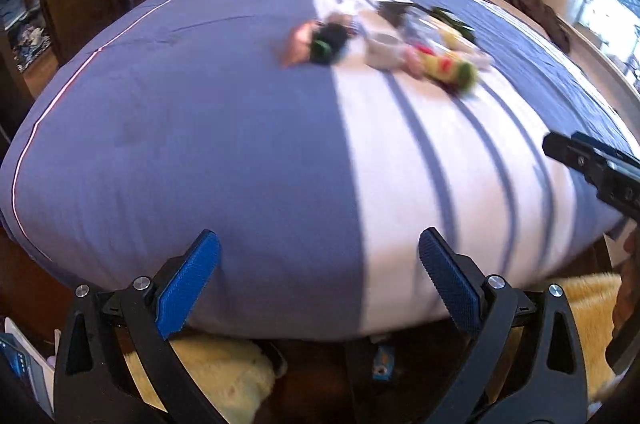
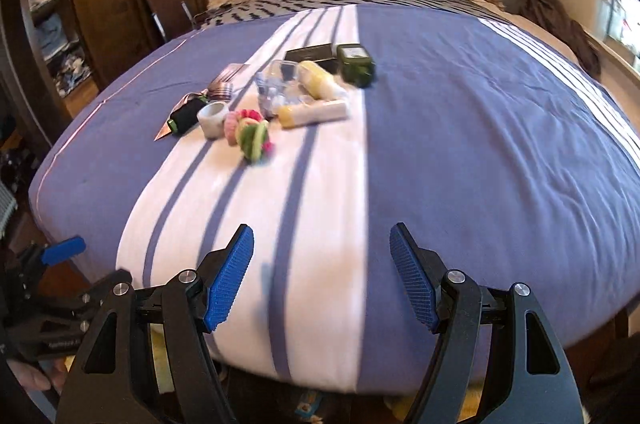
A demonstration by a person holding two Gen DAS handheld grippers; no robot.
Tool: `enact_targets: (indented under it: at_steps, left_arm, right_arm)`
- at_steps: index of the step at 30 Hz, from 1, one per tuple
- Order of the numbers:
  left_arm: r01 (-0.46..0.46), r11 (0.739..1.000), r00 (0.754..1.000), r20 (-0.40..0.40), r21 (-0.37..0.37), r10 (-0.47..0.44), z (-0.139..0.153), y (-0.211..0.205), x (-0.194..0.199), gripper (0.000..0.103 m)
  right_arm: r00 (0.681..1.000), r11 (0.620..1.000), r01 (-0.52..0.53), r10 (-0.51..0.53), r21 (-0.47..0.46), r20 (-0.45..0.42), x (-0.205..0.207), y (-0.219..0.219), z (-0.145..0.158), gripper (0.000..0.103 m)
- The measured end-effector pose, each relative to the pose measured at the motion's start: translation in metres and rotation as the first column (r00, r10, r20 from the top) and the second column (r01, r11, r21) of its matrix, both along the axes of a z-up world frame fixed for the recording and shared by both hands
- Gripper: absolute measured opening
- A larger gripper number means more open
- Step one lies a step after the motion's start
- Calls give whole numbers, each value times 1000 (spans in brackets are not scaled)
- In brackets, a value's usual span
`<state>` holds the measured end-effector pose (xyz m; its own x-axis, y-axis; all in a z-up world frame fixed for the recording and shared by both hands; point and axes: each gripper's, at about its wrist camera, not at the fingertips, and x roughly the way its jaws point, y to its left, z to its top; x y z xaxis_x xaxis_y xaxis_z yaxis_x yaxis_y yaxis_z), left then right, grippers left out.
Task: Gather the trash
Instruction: 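Grasp the black thread spool with the left tool while the right tool grasps the hair-tie bundle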
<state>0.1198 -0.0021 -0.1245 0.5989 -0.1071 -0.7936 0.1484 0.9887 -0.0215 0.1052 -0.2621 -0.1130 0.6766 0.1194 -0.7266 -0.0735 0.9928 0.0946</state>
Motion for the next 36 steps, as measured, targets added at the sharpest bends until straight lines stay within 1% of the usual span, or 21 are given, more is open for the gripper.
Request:
enact_targets:
  at_steps: [2, 4, 5, 9, 11, 14, 17, 18, 21, 24, 28, 31, 34, 35, 36]
  left_arm:
    - [-10, 1000, 1000, 10, -5, 10, 4, 6, 12, 94]
    - [-14, 1000, 1000, 25, 0, 14, 8, 8, 27, 94]
    - [-14, 1000, 1000, 28, 0, 14, 9, 10, 32, 93]
    - [0, 1000, 1000, 24, -8, 0, 7, 8, 55, 84]
    - [18, 1000, 999, 32, -11, -17, 7, 5, 65, 82]
    - [53, 998, 998, 33, -23, -52, 7, -2, 78, 74]
    - [92, 995, 995, 31, -47, -91, 7, -7, 91, 65]
    - [102, 993, 994, 30, -55, -101, 6, -9, 95, 61]
    - [146, 986, 989, 28, -80, -145, 6, -14, 110, 51]
    - [172, 980, 985, 18, -100, -171, 5, -18, 124, 50]
    - [164, 983, 987, 10, -85, -163, 2, -22, 143, 50]
    - [183, 980, 983, 13, -77, -182, 1, -27, 154, 50]
    - [190, 979, 982, 14, -77, -190, 1, -31, 163, 50]
    - [192, 978, 981, 14, -77, -191, 2, -32, 164, 47]
    - [192, 979, 981, 12, -71, -191, 2, -33, 165, 41]
  right_arm:
    - [1000, 999, -26, 26, 19, -10, 15, 9, -2, 68]
    - [999, 998, -44, 45, 33, -16, 28, 16, -4, 61]
    - [999, 998, -51, 52, 33, -16, 34, 20, -5, 60]
    - [996, 996, -79, 80, 28, -28, 61, 34, -9, 50]
    - [996, 996, -87, 88, 25, -34, 75, 39, -11, 48]
    - [994, 995, -102, 102, 22, -47, 89, 45, -13, 41]
    - [992, 993, -117, 118, 14, -48, 98, 51, -14, 29]
    - [992, 993, -119, 119, 7, -47, 100, 52, -14, 26]
    - [993, 993, -117, 116, -8, -35, 98, 52, -15, 24]
    - [994, 994, -106, 105, -11, -28, 93, 47, -14, 24]
    - [994, 994, -106, 105, -19, -21, 87, 40, -13, 24]
    - [995, 995, -99, 99, 1, -21, 82, 31, -13, 24]
    - [996, 996, -90, 90, -5, -15, 79, 28, -12, 24]
    - [996, 996, -88, 88, -7, -13, 78, 27, -12, 24]
    - [996, 996, -85, 85, -11, -11, 76, 27, -12, 24]
